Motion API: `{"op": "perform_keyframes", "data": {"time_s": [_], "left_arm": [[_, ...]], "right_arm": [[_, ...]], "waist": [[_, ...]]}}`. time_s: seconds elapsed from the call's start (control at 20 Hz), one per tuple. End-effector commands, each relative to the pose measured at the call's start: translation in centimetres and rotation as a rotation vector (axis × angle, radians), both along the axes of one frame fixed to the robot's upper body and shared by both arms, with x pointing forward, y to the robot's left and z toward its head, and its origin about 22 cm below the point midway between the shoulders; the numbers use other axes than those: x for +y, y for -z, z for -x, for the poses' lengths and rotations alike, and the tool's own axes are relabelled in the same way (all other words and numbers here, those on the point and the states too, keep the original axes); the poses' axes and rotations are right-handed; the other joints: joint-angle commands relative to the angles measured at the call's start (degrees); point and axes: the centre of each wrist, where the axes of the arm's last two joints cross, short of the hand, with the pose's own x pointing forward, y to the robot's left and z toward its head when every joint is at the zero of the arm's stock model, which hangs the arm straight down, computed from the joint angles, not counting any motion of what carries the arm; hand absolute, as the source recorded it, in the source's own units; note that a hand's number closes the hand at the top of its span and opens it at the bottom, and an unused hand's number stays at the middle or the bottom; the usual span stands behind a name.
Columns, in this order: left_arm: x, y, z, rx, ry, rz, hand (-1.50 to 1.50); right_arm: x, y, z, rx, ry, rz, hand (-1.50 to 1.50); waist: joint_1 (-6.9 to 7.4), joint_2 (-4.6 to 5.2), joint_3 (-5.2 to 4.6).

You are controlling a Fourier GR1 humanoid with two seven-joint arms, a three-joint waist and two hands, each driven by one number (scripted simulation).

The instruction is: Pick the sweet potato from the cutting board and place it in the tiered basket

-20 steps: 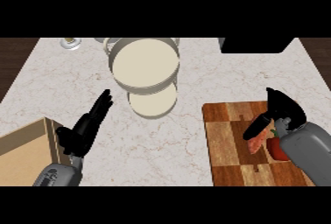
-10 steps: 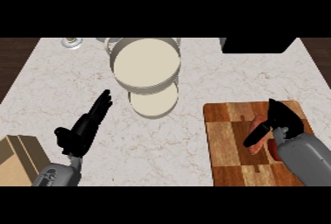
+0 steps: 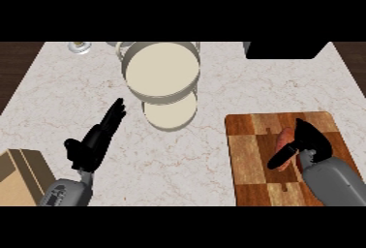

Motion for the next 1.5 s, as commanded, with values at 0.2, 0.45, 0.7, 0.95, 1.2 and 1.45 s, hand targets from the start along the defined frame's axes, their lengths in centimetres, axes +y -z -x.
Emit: {"op": "perform_keyframes", "data": {"time_s": [0.2,0.45,0.7,0.95,1.2,1.45], "left_arm": [[0.8,1.4,2.2,0.001,-0.004,0.016,0.00],[-0.2,-0.8,-0.4,0.006,-0.006,0.011,0.00],[-1.3,0.9,0.9,-0.009,0.002,0.011,0.00],[-1.3,0.5,1.2,0.000,0.025,0.007,0.00],[-1.7,-0.1,0.5,0.003,0.033,-0.010,0.00],[-0.7,0.0,0.0,-0.026,-0.010,-0.003,0.00]], "right_arm": [[-0.9,0.9,-1.5,-0.097,0.127,-0.036,1.50],[1.3,1.5,0.4,-0.144,0.051,0.037,1.50],[1.0,2.3,-1.8,-0.173,0.041,0.042,1.50],[-2.4,0.0,-1.3,-0.201,-0.483,0.091,1.50],[-7.0,-3.6,-3.2,-0.307,-0.791,0.145,1.50],[-9.4,-5.6,-4.4,-0.578,-0.792,-0.030,1.50]], "waist": [[0.74,0.16,-0.03],[0.03,0.06,-0.05],[0.22,0.12,-0.04],[1.28,0.46,0.07],[1.82,0.75,0.15],[0.37,0.39,0.03]]}}
